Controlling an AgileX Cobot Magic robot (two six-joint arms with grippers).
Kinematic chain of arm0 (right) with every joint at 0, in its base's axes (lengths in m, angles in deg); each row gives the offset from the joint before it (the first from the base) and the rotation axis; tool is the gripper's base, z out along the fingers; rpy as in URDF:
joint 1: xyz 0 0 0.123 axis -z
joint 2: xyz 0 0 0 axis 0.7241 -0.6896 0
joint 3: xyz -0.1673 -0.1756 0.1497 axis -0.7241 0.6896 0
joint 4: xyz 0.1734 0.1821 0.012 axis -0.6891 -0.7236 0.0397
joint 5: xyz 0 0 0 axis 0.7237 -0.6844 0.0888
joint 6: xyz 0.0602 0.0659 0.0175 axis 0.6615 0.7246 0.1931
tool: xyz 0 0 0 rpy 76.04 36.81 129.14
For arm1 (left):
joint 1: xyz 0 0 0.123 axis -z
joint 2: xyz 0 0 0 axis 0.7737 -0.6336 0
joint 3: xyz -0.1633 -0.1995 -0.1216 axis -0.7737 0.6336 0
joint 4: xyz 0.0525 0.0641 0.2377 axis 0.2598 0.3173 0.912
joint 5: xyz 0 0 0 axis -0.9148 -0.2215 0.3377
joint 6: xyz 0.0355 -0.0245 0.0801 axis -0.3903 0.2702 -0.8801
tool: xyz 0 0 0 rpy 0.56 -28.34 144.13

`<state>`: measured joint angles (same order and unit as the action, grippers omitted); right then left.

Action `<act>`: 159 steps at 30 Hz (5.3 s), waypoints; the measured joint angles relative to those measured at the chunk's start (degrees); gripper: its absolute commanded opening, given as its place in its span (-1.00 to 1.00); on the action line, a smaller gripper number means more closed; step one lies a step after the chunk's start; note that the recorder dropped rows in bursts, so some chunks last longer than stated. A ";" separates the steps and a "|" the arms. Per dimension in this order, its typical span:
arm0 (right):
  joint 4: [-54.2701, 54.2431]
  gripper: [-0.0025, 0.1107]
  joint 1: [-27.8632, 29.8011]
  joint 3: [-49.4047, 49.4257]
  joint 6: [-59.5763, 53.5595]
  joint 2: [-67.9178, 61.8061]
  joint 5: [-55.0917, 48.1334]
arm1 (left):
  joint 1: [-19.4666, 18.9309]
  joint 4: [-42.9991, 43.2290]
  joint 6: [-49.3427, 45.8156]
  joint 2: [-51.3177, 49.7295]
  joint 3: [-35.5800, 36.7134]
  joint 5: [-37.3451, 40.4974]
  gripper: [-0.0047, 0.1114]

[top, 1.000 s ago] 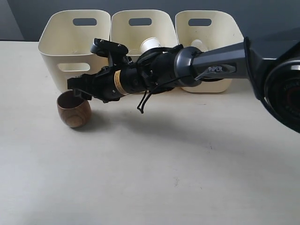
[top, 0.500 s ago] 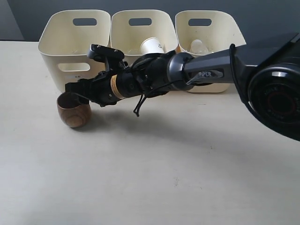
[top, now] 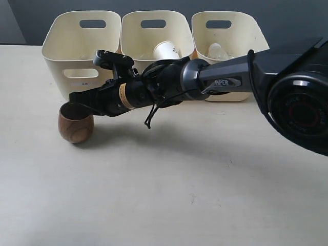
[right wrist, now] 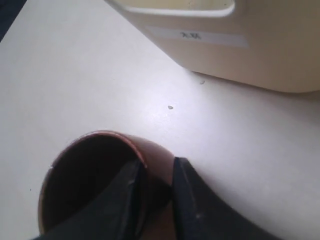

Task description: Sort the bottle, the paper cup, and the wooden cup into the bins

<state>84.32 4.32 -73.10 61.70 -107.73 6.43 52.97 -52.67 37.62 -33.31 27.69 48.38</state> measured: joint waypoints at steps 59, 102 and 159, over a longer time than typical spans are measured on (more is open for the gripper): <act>9.00 -0.54 -0.34 -20.22 -6.20 0.51 -25.86 | 0.00 0.00 0.00 0.00 0.00 0.00 -0.92; 10.21 0.02 10.61 22.16 -7.88 38.46 -21.10 | 0.00 0.00 0.00 0.00 0.00 0.00 -0.92; 10.33 0.02 15.06 64.84 0.03 61.33 -49.89 | 0.00 0.00 0.00 0.00 0.00 0.00 -0.92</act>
<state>94.66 19.39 -8.25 61.73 -46.39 -43.46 52.97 -52.67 37.62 -33.31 27.69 48.38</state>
